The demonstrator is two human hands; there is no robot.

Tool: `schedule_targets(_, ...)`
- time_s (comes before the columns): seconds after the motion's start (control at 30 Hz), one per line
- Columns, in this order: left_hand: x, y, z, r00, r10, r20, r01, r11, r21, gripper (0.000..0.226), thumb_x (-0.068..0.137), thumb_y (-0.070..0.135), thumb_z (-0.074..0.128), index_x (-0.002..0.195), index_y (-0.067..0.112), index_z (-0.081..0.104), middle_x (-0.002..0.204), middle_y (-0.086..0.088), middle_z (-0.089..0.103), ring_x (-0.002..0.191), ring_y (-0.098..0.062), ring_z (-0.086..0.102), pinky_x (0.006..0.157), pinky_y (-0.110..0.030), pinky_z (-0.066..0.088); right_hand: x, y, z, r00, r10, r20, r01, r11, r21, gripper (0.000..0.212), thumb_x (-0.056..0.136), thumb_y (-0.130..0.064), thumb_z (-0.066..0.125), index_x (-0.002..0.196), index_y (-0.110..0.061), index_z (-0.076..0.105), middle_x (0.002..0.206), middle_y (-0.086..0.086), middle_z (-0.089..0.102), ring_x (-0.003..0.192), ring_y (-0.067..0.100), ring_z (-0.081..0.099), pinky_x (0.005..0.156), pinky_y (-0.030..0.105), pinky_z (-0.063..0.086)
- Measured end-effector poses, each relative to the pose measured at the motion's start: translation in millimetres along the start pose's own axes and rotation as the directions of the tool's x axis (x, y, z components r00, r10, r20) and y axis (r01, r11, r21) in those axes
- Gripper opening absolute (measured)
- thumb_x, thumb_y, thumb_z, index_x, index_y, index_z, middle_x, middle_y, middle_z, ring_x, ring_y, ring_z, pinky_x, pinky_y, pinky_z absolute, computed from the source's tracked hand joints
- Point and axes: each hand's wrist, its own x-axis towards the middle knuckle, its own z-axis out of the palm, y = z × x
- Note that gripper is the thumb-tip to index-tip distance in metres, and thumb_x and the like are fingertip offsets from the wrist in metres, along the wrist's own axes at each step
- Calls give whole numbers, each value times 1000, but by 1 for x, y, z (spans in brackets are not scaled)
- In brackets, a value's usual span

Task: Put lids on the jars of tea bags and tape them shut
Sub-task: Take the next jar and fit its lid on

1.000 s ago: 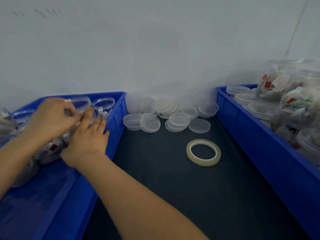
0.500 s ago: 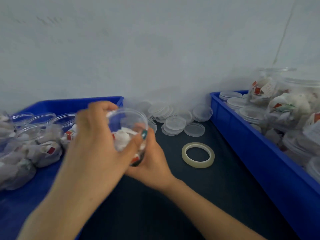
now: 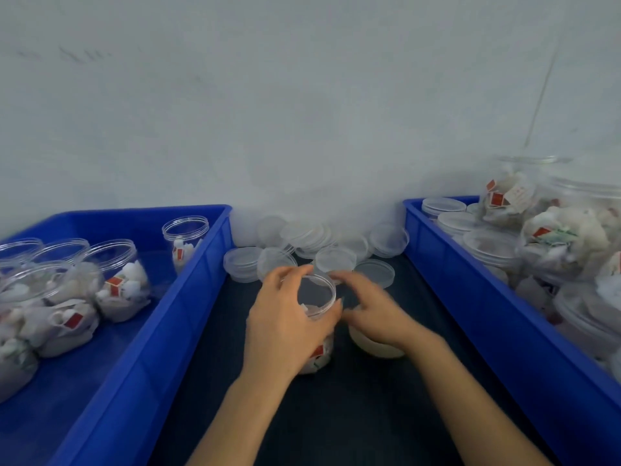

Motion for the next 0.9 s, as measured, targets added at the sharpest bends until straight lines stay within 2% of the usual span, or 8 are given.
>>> schedule_targets(0.07, 1, 1, 3, 1000, 5, -28, -4, 1000, 14, 75, 71, 74, 58, 136, 38, 55, 136, 17, 48, 115, -2, 52, 90, -25, 48, 18, 17, -9, 976, 108, -187, -125, 989, -83, 61, 93, -14, 65, 150, -19, 43, 155, 2, 41, 143, 18, 37, 119, 36, 30)
schedule_targets(0.13, 0, 2, 4, 998, 6, -55, -5, 1000, 16, 72, 72, 75, 55, 133, 39, 58, 136, 17, 49, 113, -2, 53, 88, -24, 46, 35, 31, -16, 933, 243, -267, -289, 946, -148, 61, 97, -20, 60, 153, -13, 37, 158, 8, 36, 146, 24, 34, 120, 46, 30)
schedule_targets(0.27, -2, 3, 9, 995, -5, -101, 7, 1000, 18, 66, 73, 71, 57, 130, 38, 62, 137, 17, 52, 112, -5, 57, 84, -23, 40, 47, 48, -12, 921, 374, -110, -386, 836, -391, 57, 104, -34, 46, 153, -9, 34, 161, 11, 29, 151, 28, 22, 119, 50, 28)
schedule_targets(0.33, -2, 4, 10, 993, 1, -115, 2, 1000, 30, 64, 74, 69, 58, 129, 37, 64, 137, 16, 53, 112, -6, 58, 83, -23, 39, 46, 50, -11, 922, 379, -77, -366, 792, -489, 53, 105, -37, 42, 150, -10, 39, 160, 10, 31, 152, 27, 18, 118, 49, 30)
schedule_targets(0.5, -2, 3, 10, 994, 8, -113, -5, 1000, 22, 65, 74, 68, 59, 130, 36, 64, 138, 14, 53, 115, -7, 57, 84, -24, 40, 40, 45, -12, 924, 270, -269, -377, 749, -545, 27, 99, -34, 56, 119, -20, 68, 121, 4, 63, 112, 24, 58, 86, 41, 55)
schedule_targets(0.67, -1, 2, 10, 996, 18, -92, -19, 1000, -13, 66, 73, 69, 59, 131, 39, 62, 136, 16, 51, 114, -3, 54, 87, -26, 44, 38, 37, -20, 916, 285, -284, -401, 691, -602, 20, 97, -33, 65, 110, -19, 70, 110, 3, 66, 102, 22, 61, 83, 41, 56)
schedule_targets(0.77, 0, 0, 9, 994, 42, -98, -48, 997, -65, 63, 72, 67, 62, 128, 38, 65, 132, 19, 53, 110, 2, 53, 89, -28, 49, 34, 37, -17, 914, 226, -337, -375, 788, -488, 16, 99, -26, 60, 110, -15, 60, 107, 5, 63, 96, 21, 59, 78, 40, 55)
schedule_targets(0.9, 1, -2, 11, 993, 73, -93, -84, 988, -128, 67, 71, 71, 60, 129, 38, 63, 131, 20, 54, 110, 7, 51, 92, -31, 54, 23, 23, -14, 885, 240, -399, -272, 962, -24, 7, 105, -25, 48, 106, -19, 50, 93, -2, 65, 80, 14, 64, 73, 38, 57)
